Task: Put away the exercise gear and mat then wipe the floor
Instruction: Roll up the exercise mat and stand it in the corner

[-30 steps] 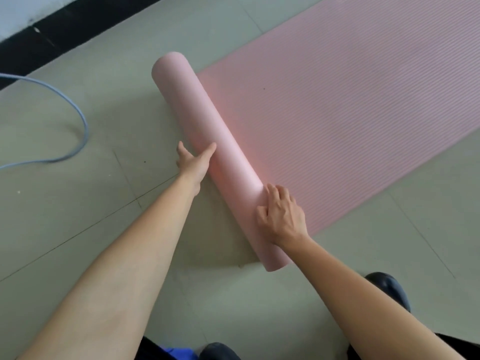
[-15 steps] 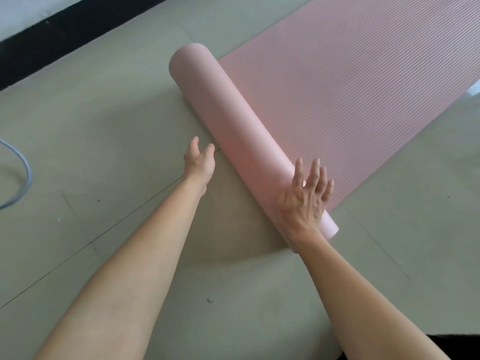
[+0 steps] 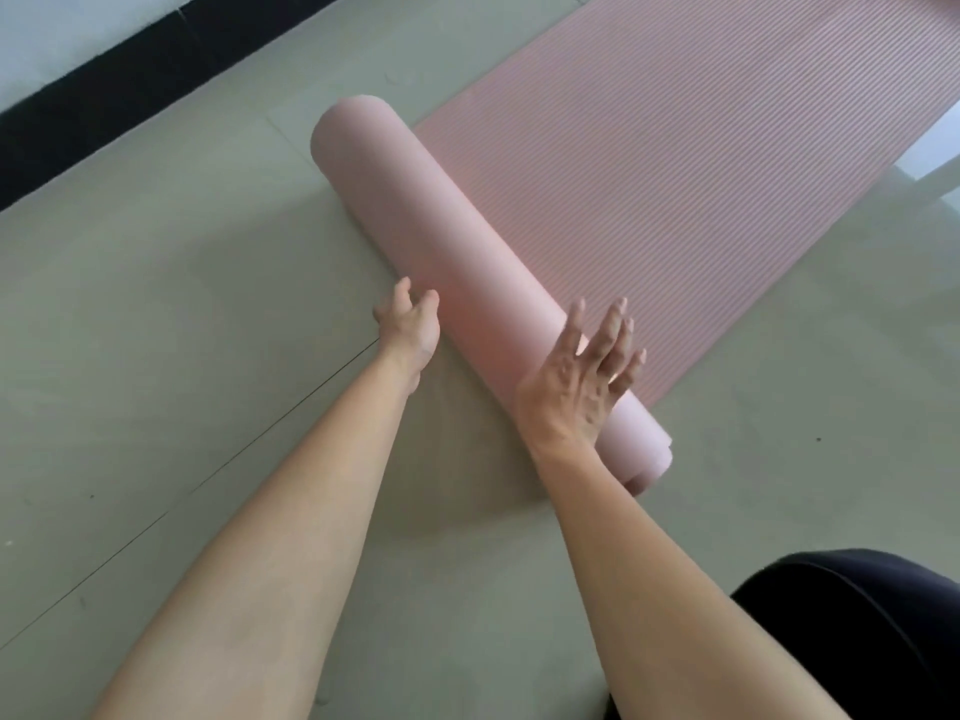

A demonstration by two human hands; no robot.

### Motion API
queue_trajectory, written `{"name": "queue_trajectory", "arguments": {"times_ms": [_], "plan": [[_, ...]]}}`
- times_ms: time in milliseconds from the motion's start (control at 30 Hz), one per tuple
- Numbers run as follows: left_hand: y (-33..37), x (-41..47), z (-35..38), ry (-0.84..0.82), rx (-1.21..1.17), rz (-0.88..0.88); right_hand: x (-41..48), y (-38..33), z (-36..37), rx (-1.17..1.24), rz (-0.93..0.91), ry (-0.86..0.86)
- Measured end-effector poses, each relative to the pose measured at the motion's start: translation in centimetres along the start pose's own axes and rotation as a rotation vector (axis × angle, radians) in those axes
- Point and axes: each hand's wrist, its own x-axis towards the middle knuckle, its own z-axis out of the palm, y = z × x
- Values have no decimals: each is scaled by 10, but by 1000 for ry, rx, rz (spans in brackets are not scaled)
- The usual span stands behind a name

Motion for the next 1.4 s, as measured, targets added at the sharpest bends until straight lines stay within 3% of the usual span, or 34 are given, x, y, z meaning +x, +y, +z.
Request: {"name": "queue_trajectory", "arguments": {"times_ms": [100,167,333,500,667,733,867,933,1067,1167,1267,1333,1400], "plan": [[14,-2,22,-121,-176,-69,15,-4,4,47,-105,-28],[30,-2,31,-105,-121,-46,23,3,11,-30,-186,-140],[84,13,33,-103,390,71,71,12,-11,-106,-70,-251],[102,27,68,-196,934,395,116,19,-32,-9,135,-35],[116,87,122,-241,1267,745,162,55,-18,128,284,194],[127,104,140,-253,1334,741,165,78,-20,200,438,255],[158,104,175,-334,1343,728,172,120,-44,707,1205,420],[171,98,181,-411,1354,669,172,125,-49,946,1344,394],[176,108,187,-354,1304,671,181,128,-54,1068,971,333],[169,116,202,-232,1304,786,208,146,-49,1143,878,329],[164,119,223,-196,1252,828,223,165,-42,1193,823,196],[165,120,230,-194,1246,818,223,173,-42,1001,808,194],[171,122,234,-202,1251,800,210,164,-54,648,718,398]]}}
